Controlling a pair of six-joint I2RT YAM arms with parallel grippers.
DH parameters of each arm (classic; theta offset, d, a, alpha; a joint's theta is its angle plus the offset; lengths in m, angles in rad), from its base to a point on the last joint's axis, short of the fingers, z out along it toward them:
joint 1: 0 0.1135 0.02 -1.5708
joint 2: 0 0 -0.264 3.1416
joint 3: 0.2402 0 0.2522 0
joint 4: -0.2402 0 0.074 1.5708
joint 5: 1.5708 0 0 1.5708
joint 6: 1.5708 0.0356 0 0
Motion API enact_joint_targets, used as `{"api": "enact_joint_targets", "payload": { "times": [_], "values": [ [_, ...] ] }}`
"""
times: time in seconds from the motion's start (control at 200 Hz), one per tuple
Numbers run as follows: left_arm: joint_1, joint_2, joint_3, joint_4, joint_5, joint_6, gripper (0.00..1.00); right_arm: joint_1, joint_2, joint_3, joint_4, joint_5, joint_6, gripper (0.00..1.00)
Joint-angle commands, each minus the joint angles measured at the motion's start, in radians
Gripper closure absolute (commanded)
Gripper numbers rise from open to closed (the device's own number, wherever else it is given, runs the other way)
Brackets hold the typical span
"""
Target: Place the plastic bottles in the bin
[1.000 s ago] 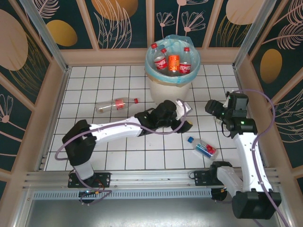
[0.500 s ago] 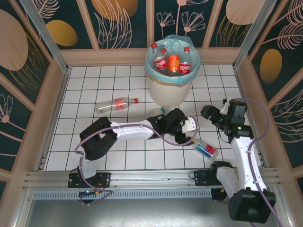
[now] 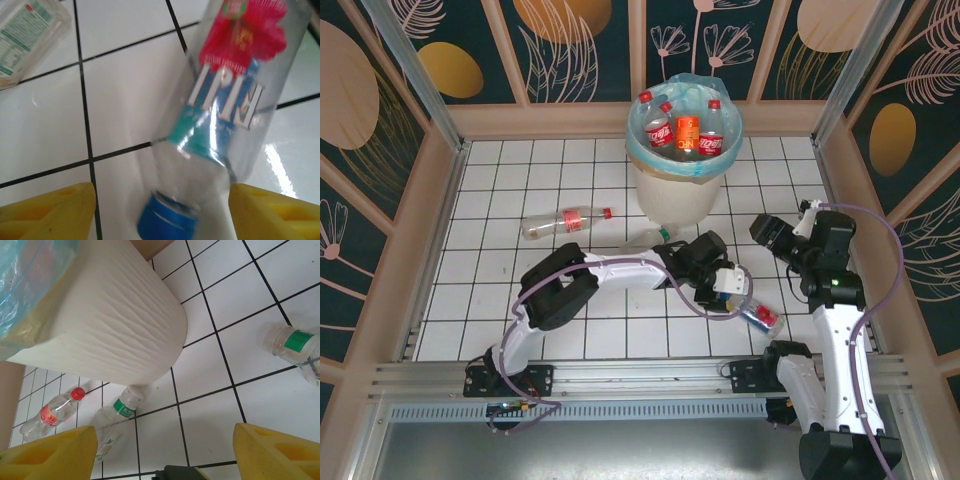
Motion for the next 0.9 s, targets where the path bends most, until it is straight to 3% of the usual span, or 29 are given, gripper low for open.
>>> {"api": "enact_joint_targets", "payload": {
  "times": [0.0,0.285,0.891],
  "values": [
    [-0.002,0.032,0.025,-0.092,0.037,0.064,0.33,-0.004,-0.019,0.025,-0.028,-0.023,-0.018,0.28],
    [-0.001,0.058,0.041,-0.116,0.061,0.052,0.44,-0.004,-0.044,-0.014,-0.003,-0.053,0.003,0.31],
    [-0.008,0.075,0.042,0.016,0.143,-0.090,0.47,-0.004,-0.066,-0.028,-0.021,-0.050,-0.017,0.31]
  ]
}}
